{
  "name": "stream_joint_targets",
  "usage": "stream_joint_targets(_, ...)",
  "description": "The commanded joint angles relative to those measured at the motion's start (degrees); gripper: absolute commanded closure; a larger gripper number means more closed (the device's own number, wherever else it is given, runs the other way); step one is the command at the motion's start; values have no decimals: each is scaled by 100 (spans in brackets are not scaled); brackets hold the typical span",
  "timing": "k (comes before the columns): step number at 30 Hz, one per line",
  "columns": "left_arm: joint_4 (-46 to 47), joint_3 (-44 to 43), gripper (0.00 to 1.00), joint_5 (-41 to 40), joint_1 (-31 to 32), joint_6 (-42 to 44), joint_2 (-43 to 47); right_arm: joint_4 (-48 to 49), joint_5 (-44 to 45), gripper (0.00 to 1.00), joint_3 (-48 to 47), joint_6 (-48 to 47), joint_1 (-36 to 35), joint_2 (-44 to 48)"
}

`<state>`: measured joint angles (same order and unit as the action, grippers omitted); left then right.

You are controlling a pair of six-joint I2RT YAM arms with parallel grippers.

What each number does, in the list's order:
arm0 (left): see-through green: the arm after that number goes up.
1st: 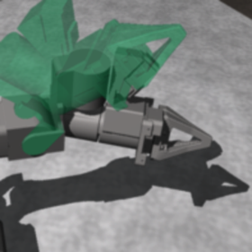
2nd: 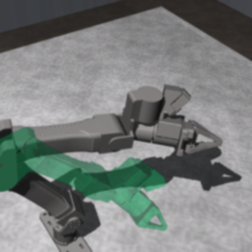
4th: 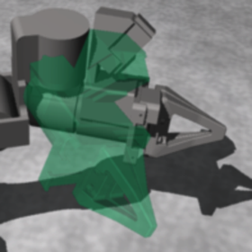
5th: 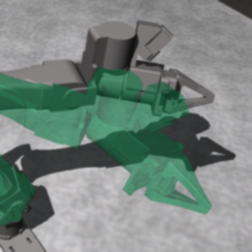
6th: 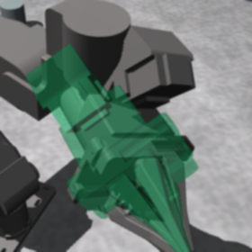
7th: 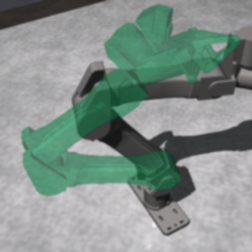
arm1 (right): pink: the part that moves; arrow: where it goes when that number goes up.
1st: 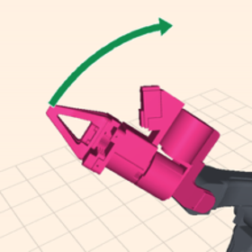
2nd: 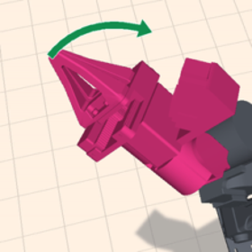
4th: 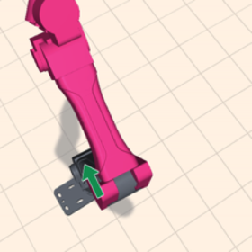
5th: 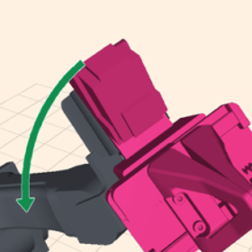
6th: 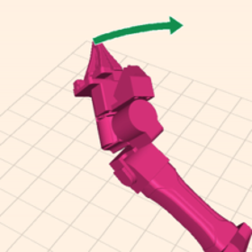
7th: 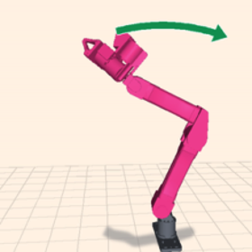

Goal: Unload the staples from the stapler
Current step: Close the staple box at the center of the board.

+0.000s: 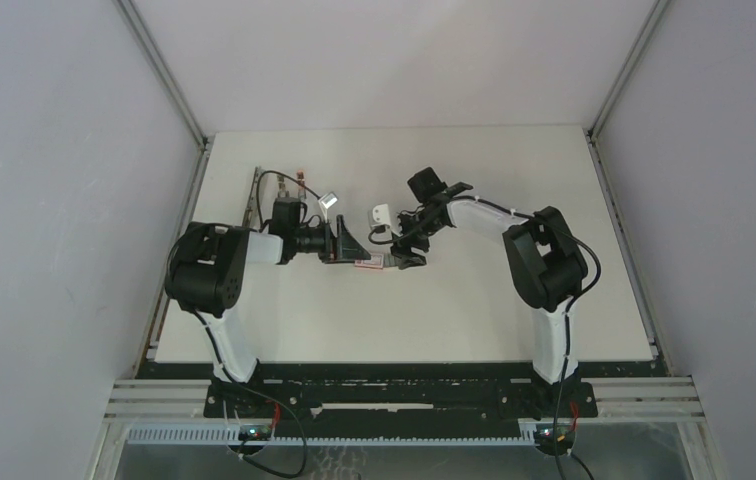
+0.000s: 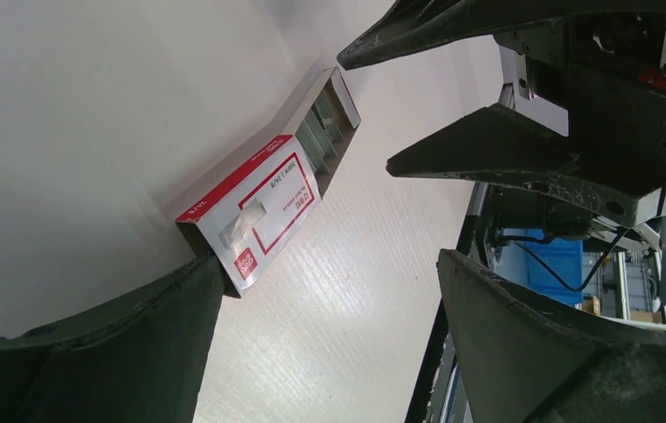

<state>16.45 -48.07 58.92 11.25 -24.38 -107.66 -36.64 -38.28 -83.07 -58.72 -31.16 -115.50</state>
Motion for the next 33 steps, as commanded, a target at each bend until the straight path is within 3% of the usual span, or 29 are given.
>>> stream_joint_targets(1, 306, 119, 6, 182, -44, -91, -10, 305, 165, 31, -175, 188, -116, -70)
stream_joint_targets(23, 378, 166, 7, 190, -58, -120, 11, 648, 700, 33, -118, 583, -409, -321)
stream_joint_targets(33, 381, 177, 8, 182, -54, -137, 10, 630, 761, 41, -214, 755, -410, -408)
